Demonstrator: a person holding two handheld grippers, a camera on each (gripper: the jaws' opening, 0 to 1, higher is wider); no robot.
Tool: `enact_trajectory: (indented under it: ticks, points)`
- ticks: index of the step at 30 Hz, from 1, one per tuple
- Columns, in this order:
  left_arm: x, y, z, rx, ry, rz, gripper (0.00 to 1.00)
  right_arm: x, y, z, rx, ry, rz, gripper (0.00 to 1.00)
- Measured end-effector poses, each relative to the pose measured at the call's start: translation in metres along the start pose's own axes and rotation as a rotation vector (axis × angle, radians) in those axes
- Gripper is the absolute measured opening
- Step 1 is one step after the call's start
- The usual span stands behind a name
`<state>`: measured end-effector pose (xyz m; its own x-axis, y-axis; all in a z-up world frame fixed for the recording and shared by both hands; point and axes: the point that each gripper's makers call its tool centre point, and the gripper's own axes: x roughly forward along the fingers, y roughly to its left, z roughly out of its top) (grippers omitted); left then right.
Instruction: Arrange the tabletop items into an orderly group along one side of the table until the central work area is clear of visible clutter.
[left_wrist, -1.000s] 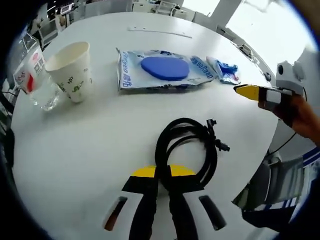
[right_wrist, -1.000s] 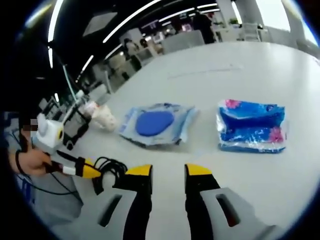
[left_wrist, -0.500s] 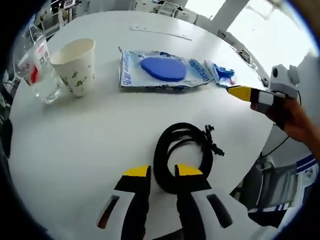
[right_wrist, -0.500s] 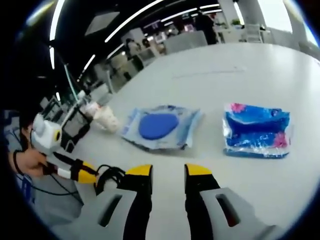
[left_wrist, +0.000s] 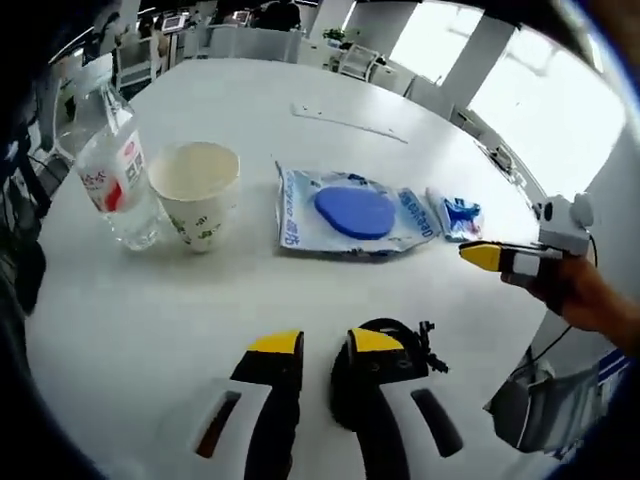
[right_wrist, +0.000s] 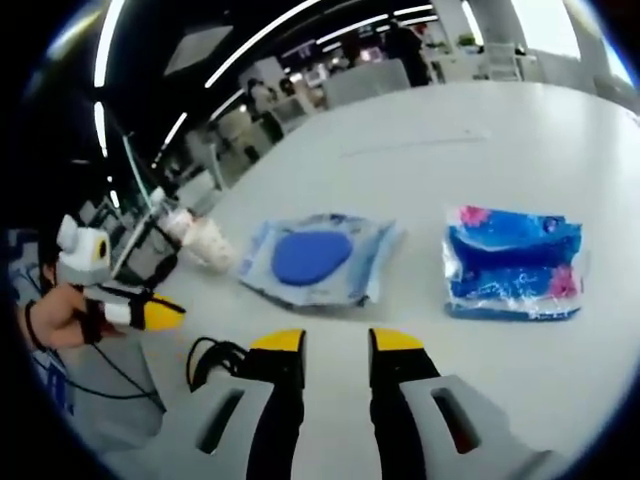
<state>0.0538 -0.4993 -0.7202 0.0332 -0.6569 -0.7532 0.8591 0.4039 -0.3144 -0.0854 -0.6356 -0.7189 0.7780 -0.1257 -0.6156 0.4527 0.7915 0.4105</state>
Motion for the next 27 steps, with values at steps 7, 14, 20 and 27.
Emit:
enact_trajectory:
  ticks: [7,14,20,27]
  points:
    - [0.024,0.012,0.024,-0.046,-0.057,0.064,0.17,0.009,-0.008,0.008,0.027,-0.001,-0.011,0.21]
    - [0.038,0.02,0.04,-0.071,-0.104,0.092,0.16,0.022,-0.015,0.016,0.046,0.002,-0.018,0.21]
    - [0.049,0.025,0.045,-0.097,-0.104,0.096,0.15,0.033,-0.022,0.015,0.068,0.013,-0.023,0.21]
    - [0.059,0.03,0.045,-0.12,-0.096,0.1,0.1,0.041,-0.024,0.015,0.097,0.017,-0.022,0.13]
